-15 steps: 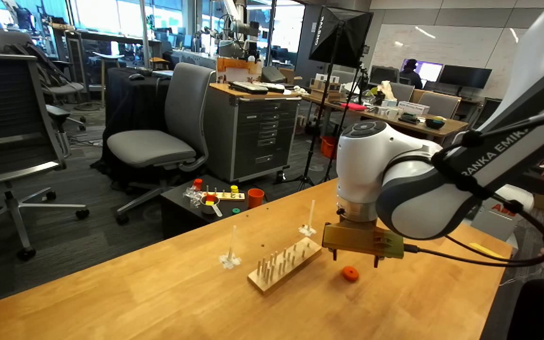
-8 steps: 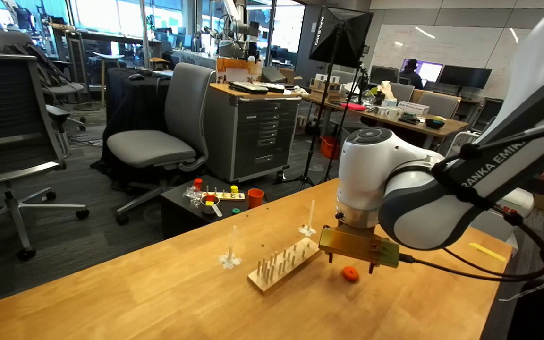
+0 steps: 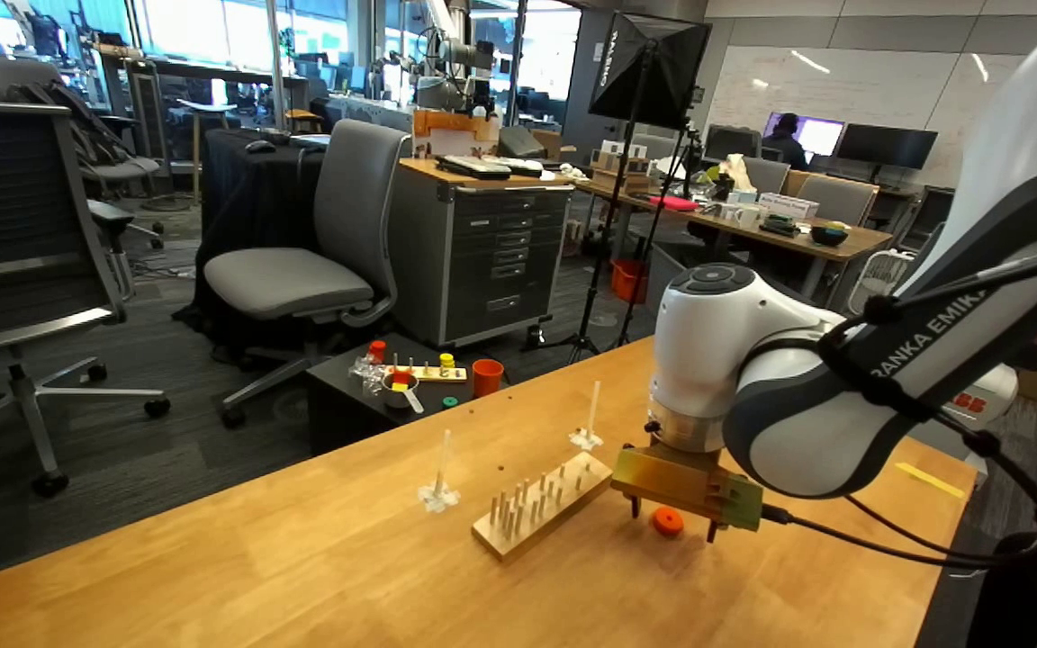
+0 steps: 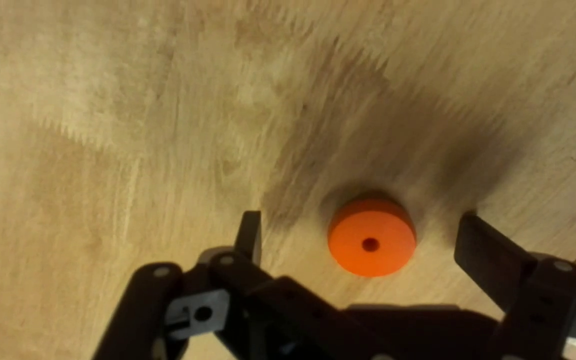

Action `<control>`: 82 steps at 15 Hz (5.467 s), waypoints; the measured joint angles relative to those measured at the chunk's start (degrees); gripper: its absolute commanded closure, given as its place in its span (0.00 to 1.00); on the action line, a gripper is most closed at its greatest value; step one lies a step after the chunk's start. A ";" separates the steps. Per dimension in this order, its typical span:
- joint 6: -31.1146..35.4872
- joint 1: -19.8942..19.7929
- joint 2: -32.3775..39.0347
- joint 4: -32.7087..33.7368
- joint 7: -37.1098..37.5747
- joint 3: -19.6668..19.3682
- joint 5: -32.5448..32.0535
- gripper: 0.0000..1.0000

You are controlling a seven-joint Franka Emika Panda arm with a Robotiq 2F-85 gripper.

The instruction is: Pick up the orange object and put it on the object

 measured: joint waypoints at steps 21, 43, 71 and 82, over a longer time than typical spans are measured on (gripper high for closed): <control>2.97 -0.37 0.17 -1.58 0.00 0.00 5.12 0.00; 4.32 -0.37 -1.27 -1.62 -0.01 -0.44 5.12 0.83; -39.76 -4.35 -12.08 6.52 -46.38 8.81 2.12 0.83; -48.85 -4.22 -10.51 10.76 -53.26 8.89 -0.91 0.58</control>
